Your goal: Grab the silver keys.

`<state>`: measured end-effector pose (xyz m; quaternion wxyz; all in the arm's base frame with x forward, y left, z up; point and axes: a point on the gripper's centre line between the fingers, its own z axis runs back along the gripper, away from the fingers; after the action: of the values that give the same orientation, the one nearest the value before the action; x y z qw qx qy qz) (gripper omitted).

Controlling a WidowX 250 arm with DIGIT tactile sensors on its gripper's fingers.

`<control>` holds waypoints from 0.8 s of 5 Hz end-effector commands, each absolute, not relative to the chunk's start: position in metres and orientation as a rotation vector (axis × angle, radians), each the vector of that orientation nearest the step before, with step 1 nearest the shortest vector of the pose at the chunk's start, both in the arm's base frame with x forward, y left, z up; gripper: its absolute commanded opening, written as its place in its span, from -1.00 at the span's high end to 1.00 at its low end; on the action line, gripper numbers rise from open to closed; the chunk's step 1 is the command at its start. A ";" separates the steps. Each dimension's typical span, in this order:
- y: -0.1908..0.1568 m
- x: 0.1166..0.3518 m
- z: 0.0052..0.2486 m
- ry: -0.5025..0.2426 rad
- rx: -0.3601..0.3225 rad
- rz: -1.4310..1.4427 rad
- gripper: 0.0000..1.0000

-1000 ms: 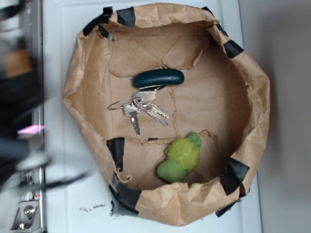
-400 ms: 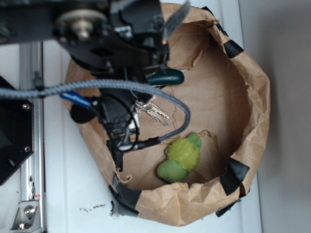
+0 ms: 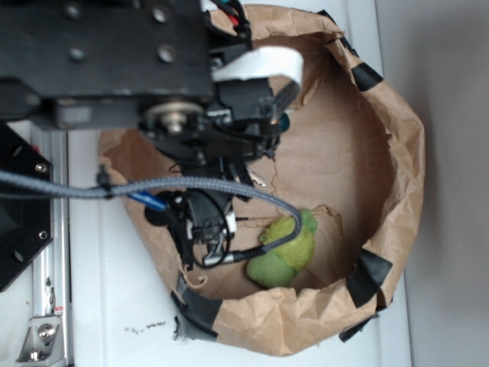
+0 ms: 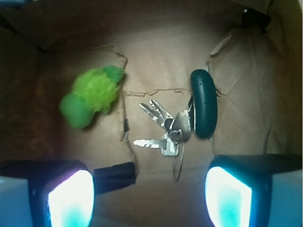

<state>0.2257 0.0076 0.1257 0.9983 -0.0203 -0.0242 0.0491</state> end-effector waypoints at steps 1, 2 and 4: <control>0.006 0.229 0.132 -0.080 -0.041 0.089 -1.00; 0.006 0.229 0.132 -0.080 -0.041 0.089 -1.00; 0.047 0.238 0.110 -0.012 -0.066 0.135 -1.00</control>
<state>0.2305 0.0392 0.0994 0.9974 -0.0354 0.0205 0.0600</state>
